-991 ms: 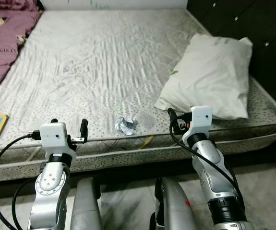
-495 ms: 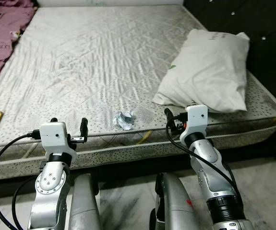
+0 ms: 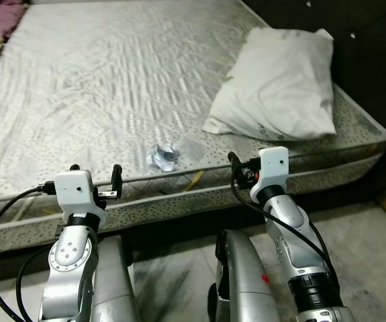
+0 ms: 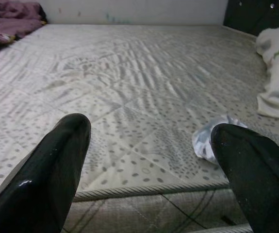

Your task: Clean up the room

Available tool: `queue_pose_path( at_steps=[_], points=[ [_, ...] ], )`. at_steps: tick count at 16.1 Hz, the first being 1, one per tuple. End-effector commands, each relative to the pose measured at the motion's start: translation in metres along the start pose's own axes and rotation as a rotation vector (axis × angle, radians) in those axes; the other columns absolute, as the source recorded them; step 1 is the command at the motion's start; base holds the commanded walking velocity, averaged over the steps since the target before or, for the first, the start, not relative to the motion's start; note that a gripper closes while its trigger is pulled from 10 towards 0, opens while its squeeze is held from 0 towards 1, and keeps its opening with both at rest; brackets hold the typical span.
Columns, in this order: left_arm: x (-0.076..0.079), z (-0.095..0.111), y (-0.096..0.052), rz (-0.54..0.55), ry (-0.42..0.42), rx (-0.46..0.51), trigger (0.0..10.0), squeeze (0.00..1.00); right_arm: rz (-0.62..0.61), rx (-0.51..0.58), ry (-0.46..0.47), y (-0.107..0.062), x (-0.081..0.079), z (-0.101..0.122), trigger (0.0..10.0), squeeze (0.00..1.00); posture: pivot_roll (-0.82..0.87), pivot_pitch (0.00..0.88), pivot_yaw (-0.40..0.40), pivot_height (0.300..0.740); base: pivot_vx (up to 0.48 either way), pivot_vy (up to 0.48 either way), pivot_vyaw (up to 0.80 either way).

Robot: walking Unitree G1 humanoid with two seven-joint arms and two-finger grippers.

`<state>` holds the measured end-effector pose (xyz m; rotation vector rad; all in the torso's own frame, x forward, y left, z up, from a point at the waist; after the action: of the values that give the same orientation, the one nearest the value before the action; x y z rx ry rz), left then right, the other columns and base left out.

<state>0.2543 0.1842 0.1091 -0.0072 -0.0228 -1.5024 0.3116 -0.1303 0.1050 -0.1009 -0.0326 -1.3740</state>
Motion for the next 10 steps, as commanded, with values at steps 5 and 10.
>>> queue_pose_path(
  at_steps=[5, 10],
  points=[
    [-0.0015, 0.0014, 0.0016, 0.012, -0.009, 0.001, 10.0, 0.0, 0.041, -0.02, -0.022, 0.003, -0.0052, -0.0022, 10.0, 0.0, -0.07, 0.082, -0.042, 0.497, 0.0, 0.0, 0.6],
    [0.0005, 0.0026, 0.0018, -0.002, -0.016, 0.008, 10.0, 0.0, 0.064, -0.007, -0.06, 0.0028, -0.0072, -0.0008, 10.0, 0.0, -0.08, 0.08, -0.04, 0.497, 0.0, 0.0, 0.25]
  ],
)
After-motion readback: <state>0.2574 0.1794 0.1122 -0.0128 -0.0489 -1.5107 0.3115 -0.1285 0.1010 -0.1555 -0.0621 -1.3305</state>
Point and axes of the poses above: a point about 5 cm out from each wrist's last joint towards the gripper, its own y axis pointing out of the wrist towards the gripper, its own z axis along the axis of the wrist's last joint, x = y × z, the point moved 1 cm from there along y, pointing out of the wrist towards the gripper, and after that the axes turned 1 degree about -y, right-handed, at the moved point
